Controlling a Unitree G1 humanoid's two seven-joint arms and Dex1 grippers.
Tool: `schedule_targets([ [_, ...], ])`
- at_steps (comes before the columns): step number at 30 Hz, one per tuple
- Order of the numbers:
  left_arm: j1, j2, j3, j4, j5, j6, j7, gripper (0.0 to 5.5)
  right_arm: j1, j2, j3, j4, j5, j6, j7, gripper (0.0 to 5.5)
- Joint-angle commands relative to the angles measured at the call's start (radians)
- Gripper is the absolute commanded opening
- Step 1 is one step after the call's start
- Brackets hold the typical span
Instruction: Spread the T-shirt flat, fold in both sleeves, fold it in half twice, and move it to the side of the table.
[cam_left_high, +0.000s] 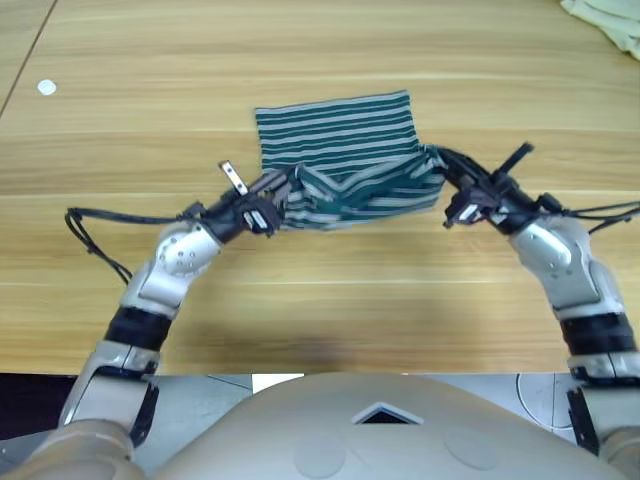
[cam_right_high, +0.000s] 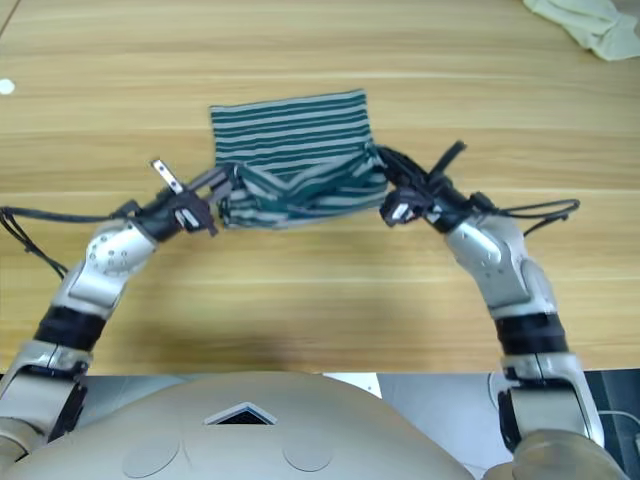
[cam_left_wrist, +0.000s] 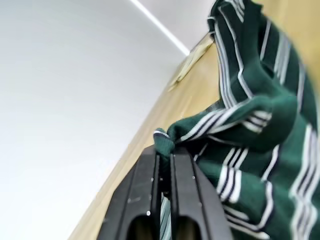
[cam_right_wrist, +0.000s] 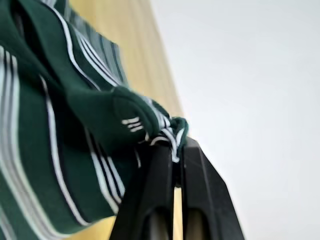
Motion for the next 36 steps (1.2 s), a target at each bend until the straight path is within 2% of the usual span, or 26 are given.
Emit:
schedule_targets([
  [1,-0.153,-0.053,0.007,0.233,0.071,0.041,0.081,0.09,-0.225,0.069,0.034,0.266,-0.073,0.020,-0.124,0.00],
  [7,-0.402,-0.154,0.006,0.704,0.091,0.019,0.196,0.09,-0.523,0.176,0.134,0.780,-0.160,0.029,-0.315,0.00],
  [10,-0.483,-0.177,0.012,0.862,0.099,0.016,0.258,0.09,-0.606,0.228,0.172,0.938,-0.173,0.039,-0.372,0.00],
  [22,-0.569,-0.210,0.006,1.028,0.108,0.026,0.328,0.09,-0.746,0.344,0.241,1.104,-0.161,0.103,-0.418,0.00],
  [23,-0.572,-0.215,0.003,1.033,0.111,0.031,0.327,0.09,-0.751,0.349,0.241,1.107,-0.159,0.110,-0.421,0.34],
  [25,-0.581,-0.230,0.000,1.044,0.112,0.039,0.319,0.09,-0.759,0.355,0.240,1.115,-0.157,0.126,-0.427,0.62],
  [27,-0.588,-0.244,0.007,1.054,0.101,0.049,0.301,0.67,-0.764,0.361,0.237,1.118,-0.152,0.137,-0.434,1.05],
  [36,-0.620,-0.252,0.046,1.090,0.082,0.131,0.323,2.17,-0.766,0.391,0.248,1.120,-0.157,0.154,-0.450,2.69],
])
